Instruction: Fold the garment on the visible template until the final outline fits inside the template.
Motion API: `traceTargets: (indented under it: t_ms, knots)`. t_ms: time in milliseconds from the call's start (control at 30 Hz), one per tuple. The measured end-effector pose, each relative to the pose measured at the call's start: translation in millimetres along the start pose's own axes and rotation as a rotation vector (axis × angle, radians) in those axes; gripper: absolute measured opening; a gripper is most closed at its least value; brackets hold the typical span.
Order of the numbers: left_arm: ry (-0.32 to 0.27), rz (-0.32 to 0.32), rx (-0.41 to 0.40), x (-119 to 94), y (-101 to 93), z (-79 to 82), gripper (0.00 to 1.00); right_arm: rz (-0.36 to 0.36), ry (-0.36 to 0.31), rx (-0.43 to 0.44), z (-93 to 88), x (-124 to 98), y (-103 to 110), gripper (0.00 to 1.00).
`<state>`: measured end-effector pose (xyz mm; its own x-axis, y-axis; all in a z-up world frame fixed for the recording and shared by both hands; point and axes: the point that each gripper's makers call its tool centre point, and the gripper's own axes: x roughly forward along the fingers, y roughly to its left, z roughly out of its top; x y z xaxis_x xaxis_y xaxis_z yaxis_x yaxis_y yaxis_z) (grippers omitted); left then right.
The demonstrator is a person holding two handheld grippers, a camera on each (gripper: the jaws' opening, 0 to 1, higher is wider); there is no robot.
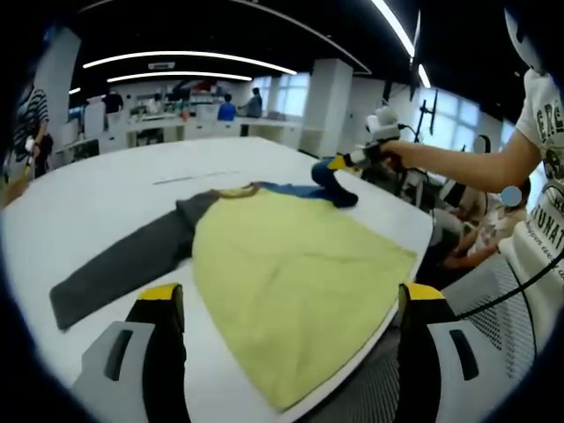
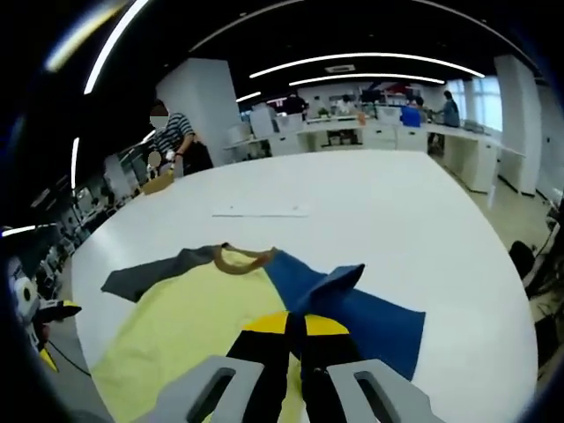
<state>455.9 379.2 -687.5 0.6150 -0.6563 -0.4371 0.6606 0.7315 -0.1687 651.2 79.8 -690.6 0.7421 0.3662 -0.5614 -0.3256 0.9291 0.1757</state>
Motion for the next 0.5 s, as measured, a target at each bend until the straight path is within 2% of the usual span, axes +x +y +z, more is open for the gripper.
traceTargets:
  t_ms: [167,367,500]
  knots:
    - [0.005,0.001,0.002,1,0.6,-0.9,0.98,0.008,0.011,-0.044,0.5,6,17,0.00]
    - [-0.032,0.000,-0.017,1,1.5,3.9,0.99,0.025,0.019,-0.091,2.6,14,36,0.00]
    - [-0.016,0.004,-0.007,2,2.6,1.2,0.99,0.028,0.030,-0.135,2.6,17,44,0.00]
